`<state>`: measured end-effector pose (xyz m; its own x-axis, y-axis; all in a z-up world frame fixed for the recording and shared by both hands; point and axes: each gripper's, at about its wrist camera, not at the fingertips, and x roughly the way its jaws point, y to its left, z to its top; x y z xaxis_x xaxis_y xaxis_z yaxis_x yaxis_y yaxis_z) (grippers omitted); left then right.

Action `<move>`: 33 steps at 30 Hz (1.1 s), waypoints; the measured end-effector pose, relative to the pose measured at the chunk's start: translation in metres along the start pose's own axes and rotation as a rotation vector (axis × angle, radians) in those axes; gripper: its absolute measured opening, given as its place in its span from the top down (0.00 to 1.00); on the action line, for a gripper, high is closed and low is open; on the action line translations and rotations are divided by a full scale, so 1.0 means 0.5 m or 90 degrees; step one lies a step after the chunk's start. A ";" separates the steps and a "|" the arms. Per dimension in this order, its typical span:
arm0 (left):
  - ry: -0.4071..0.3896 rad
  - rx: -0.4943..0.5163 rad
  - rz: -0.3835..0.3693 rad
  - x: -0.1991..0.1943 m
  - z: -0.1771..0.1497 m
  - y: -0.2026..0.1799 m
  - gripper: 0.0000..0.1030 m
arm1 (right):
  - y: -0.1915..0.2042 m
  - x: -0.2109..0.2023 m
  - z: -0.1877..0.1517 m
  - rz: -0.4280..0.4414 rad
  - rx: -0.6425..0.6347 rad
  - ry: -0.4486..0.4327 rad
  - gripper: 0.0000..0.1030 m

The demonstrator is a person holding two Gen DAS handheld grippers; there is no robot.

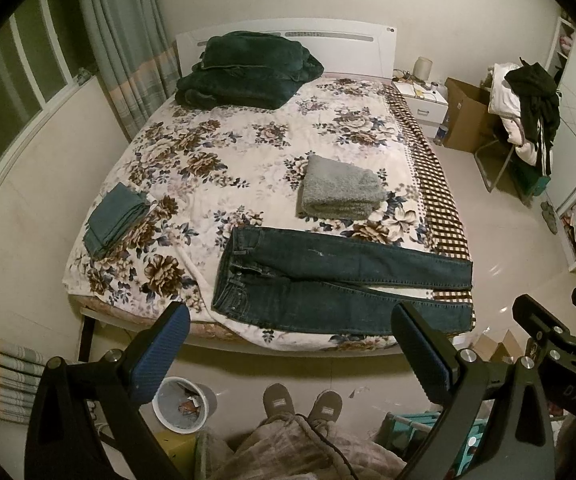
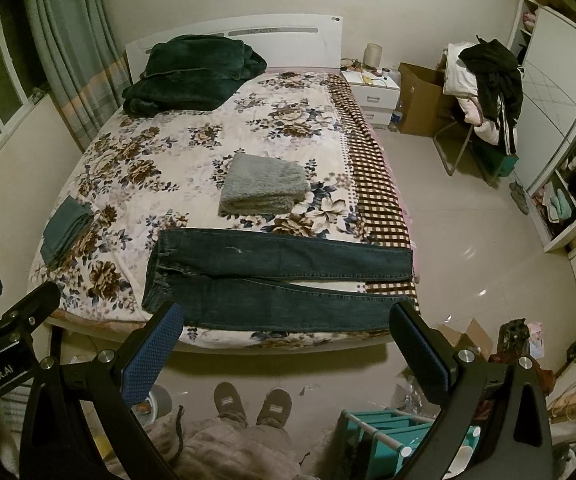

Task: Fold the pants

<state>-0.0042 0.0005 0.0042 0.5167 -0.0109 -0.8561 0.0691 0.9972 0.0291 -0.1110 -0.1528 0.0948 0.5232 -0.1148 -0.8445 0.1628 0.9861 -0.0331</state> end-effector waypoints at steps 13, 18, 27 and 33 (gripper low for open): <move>0.001 -0.001 -0.003 -0.003 0.000 0.000 0.00 | 0.026 -0.018 0.002 0.003 -0.003 -0.003 0.00; 0.000 -0.003 -0.003 -0.002 -0.003 0.001 0.00 | 0.029 -0.021 0.001 0.004 -0.001 -0.003 0.00; -0.001 -0.004 -0.003 -0.002 -0.002 0.002 0.00 | 0.030 -0.022 -0.003 0.008 -0.001 -0.002 0.00; 0.000 -0.007 -0.003 -0.016 -0.012 0.017 0.00 | 0.053 -0.037 -0.005 0.011 -0.004 -0.001 0.00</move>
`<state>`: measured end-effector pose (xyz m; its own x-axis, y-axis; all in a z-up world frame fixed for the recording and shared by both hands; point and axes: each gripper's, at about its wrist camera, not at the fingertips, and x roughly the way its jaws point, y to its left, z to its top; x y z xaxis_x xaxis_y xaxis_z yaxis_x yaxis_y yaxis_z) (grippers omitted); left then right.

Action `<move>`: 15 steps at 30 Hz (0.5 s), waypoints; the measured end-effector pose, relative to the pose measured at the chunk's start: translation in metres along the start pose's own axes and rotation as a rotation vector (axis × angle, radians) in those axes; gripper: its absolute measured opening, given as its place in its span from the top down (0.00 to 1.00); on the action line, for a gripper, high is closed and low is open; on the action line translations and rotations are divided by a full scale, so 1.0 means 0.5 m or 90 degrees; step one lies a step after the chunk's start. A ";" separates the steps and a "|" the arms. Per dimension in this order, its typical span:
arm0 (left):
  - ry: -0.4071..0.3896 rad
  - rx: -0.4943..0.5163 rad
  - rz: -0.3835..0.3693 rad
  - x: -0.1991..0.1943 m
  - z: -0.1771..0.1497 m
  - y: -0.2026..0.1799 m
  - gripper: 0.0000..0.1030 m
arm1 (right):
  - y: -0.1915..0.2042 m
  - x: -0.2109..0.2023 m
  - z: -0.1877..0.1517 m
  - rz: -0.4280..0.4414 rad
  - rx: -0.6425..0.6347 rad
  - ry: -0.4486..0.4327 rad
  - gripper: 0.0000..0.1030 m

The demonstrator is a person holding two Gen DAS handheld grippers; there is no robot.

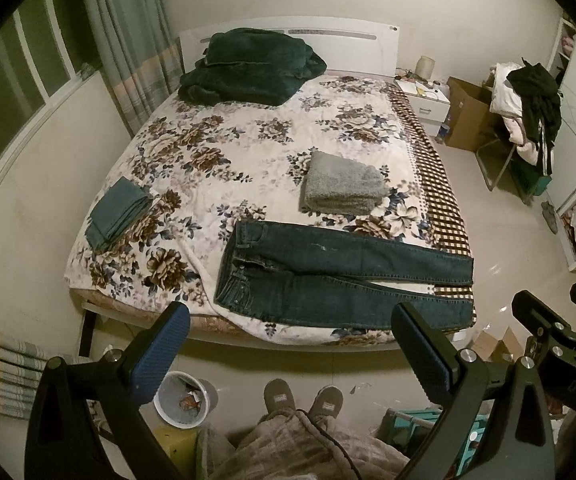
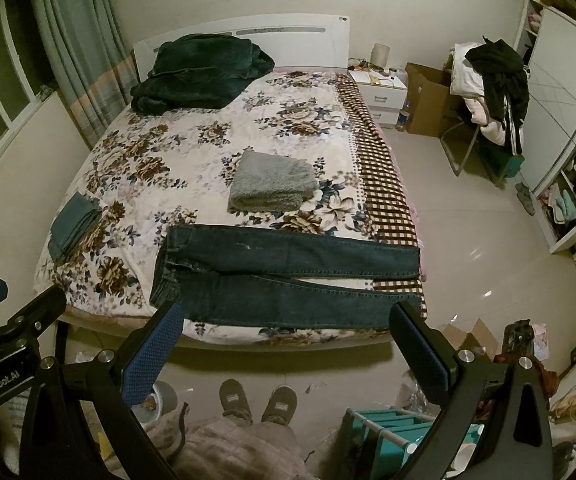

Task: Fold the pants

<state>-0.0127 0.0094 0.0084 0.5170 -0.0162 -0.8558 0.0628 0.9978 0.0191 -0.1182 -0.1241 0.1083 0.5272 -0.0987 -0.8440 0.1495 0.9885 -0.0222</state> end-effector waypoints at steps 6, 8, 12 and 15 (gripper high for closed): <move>-0.002 0.000 0.000 -0.005 -0.002 0.006 0.00 | -0.003 0.003 -0.002 0.000 0.002 -0.001 0.00; 0.000 -0.001 0.000 -0.008 -0.004 0.008 0.00 | -0.004 0.003 -0.002 0.000 0.002 0.000 0.00; -0.002 0.000 -0.001 -0.006 -0.003 0.007 0.00 | -0.004 0.004 -0.004 -0.001 0.002 -0.001 0.00; -0.002 0.001 -0.001 -0.005 -0.003 0.007 0.00 | -0.001 0.002 -0.003 0.001 0.004 0.001 0.00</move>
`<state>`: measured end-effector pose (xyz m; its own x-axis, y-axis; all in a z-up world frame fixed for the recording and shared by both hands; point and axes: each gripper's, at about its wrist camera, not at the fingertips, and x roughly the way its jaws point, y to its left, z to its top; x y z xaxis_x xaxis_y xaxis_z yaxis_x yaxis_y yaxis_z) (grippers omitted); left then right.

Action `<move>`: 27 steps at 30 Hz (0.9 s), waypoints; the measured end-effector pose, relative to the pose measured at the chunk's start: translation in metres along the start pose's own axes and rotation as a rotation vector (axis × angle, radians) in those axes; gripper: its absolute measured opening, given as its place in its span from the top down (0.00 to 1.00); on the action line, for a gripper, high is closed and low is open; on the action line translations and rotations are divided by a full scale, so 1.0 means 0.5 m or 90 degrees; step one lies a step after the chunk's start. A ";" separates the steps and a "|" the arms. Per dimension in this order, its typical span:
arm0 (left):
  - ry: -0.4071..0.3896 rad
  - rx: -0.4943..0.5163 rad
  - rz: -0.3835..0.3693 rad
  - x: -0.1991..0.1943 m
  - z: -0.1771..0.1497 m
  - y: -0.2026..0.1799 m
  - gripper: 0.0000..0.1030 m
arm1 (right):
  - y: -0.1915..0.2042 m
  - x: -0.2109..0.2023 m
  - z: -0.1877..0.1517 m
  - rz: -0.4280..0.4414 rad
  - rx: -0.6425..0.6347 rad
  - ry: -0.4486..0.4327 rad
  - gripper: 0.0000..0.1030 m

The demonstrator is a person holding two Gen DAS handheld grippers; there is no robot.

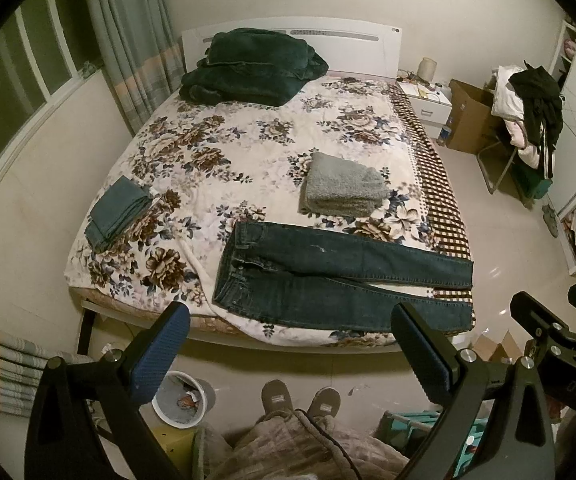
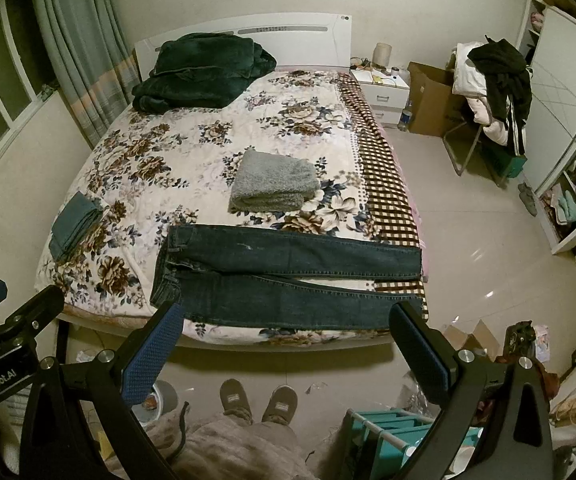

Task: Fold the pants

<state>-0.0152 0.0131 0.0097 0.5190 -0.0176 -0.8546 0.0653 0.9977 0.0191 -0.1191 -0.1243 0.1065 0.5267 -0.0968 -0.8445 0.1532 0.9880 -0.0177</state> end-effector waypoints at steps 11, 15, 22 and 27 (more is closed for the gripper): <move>-0.041 -0.008 0.039 0.035 0.021 0.003 0.00 | 0.018 0.041 -0.013 -0.015 0.023 -0.040 0.00; -0.046 -0.008 0.072 0.124 0.057 -0.029 0.00 | 0.008 0.110 0.004 -0.028 0.044 -0.042 0.00; -0.008 0.000 0.068 0.290 0.115 -0.069 0.00 | -0.033 0.271 0.051 -0.075 0.051 -0.020 0.00; 0.031 0.021 0.059 0.420 0.158 -0.094 0.00 | -0.084 0.412 0.099 -0.096 0.065 0.015 0.00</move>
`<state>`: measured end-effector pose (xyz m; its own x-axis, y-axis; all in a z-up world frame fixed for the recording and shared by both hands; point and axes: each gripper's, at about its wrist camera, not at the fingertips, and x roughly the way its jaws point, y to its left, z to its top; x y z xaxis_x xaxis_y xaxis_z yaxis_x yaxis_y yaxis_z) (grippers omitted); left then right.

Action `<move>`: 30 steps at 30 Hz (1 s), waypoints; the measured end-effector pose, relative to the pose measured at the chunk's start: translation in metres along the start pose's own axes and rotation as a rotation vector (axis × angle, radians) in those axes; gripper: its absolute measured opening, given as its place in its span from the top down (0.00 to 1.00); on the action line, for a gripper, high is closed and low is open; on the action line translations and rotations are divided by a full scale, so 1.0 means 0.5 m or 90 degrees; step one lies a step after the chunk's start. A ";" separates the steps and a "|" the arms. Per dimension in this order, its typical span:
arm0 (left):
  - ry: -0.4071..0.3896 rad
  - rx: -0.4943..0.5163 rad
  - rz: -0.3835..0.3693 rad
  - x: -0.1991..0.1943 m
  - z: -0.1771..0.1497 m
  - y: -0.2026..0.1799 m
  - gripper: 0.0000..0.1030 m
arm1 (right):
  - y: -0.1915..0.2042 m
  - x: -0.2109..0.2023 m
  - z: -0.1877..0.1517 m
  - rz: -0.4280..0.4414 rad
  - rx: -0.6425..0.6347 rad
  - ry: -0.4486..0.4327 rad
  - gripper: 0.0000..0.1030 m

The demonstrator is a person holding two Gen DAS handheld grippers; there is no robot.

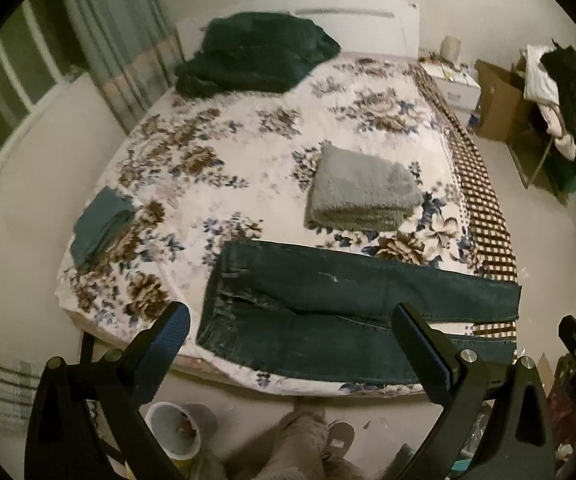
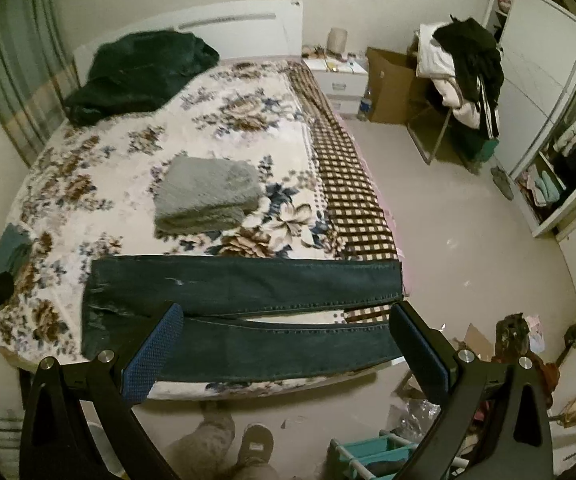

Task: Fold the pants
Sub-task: 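Lower both grippers onto the jeans' leg hems and grasp them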

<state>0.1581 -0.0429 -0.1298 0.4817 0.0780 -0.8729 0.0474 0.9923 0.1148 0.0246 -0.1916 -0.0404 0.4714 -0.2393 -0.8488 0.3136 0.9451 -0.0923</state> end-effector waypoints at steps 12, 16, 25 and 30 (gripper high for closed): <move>0.082 0.095 -0.021 0.325 0.098 -0.080 0.00 | 0.009 0.477 0.135 -0.026 -0.027 0.116 0.00; 0.102 0.190 -0.011 0.461 0.101 -0.139 0.00 | 0.046 0.655 0.147 -0.025 -0.070 0.157 0.00; 0.180 0.370 -0.017 0.779 0.061 -0.262 0.00 | 0.099 1.028 0.113 -0.016 -0.225 0.287 0.00; 0.240 0.461 0.008 0.936 0.025 -0.314 0.00 | 0.114 1.194 0.069 -0.013 -0.325 0.372 0.01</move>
<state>0.3870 -0.1636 -0.5503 0.1648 0.2447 -0.9555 0.6600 0.6925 0.2912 0.3525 -0.2881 -0.5344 -0.0860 -0.2358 -0.9680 -0.1673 0.9612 -0.2193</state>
